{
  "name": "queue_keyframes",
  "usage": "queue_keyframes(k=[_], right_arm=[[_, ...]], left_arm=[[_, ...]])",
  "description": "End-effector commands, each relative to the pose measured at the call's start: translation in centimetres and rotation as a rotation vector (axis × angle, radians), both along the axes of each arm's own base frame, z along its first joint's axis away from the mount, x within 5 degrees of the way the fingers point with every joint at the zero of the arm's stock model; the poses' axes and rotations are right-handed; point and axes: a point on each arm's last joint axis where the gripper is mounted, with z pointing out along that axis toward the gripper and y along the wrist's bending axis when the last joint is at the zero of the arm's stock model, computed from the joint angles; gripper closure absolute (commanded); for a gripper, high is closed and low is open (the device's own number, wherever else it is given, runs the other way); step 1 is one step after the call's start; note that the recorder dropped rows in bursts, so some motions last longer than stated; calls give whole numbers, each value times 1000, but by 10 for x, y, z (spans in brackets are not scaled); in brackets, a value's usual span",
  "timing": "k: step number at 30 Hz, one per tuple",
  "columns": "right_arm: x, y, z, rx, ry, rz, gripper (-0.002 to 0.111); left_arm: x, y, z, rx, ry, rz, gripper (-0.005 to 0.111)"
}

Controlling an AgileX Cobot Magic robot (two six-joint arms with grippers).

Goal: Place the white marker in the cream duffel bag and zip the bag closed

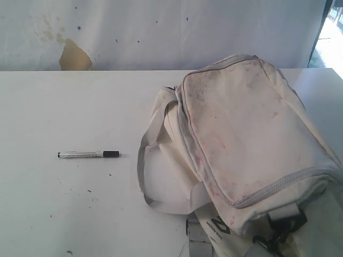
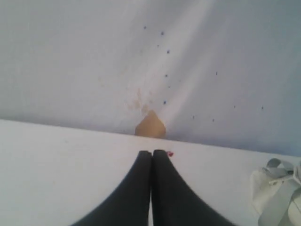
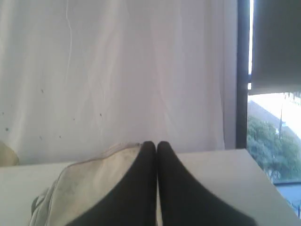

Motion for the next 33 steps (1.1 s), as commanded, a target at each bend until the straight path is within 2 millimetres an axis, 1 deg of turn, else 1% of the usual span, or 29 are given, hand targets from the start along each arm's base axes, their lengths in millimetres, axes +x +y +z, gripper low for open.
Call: queue_keyframes(k=[1, 4, 6, 8, 10, 11, 13, 14, 16, 18, 21, 23, 25, 27, 30, 33], right_arm=[[24, 1, 10, 4, 139, 9, 108], [45, 2, 11, 0, 210, 8, 108], [62, 3, 8, -7, 259, 12, 108], [77, 4, 4, -33, 313, 14, 106], [92, 4, -1, -35, 374, 14, 100], [102, 5, -5, -37, 417, 15, 95], [115, 5, -11, -36, 476, 17, 86], [122, 6, -14, -30, 516, 20, 80], [136, 8, -19, 0, 580, 28, 73], [151, 10, -24, 41, 649, 39, 68], [172, 13, -29, 84, 718, 49, 67], [186, 17, -32, 149, 745, 58, 67], [203, 20, -33, 234, 745, 63, 67], [219, 22, -34, 254, 743, 72, 67], [244, 24, -35, 213, 757, 97, 67], [272, 26, -39, 213, 794, 102, 67]], left_arm=[[18, -1, 1, -15, 150, -17, 107], [37, -3, -2, 3, 235, -38, 107], [53, -5, -6, 19, 302, -67, 106], [68, -6, -10, 33, 358, -93, 103], [86, -9, -13, 5, 397, -127, 93], [95, -11, -15, -5, 412, -147, 87], [111, -14, -18, -39, 425, -174, 76], [121, -15, -20, -86, 427, -179, 70], [139, -18, -22, -144, 459, -194, 63], [159, -21, -24, -159, 517, -227, 59], [189, -26, -23, -131, 591, -308, 51], [207, -29, -20, -145, 613, -344, 47], [225, -31, -17, -172, 642, -363, 47], [239, -32, -17, -173, 671, -379, 47], [254, -33, -19, -157, 705, -402, 47], [267, -32, -27, -161, 723, -393, 47]])
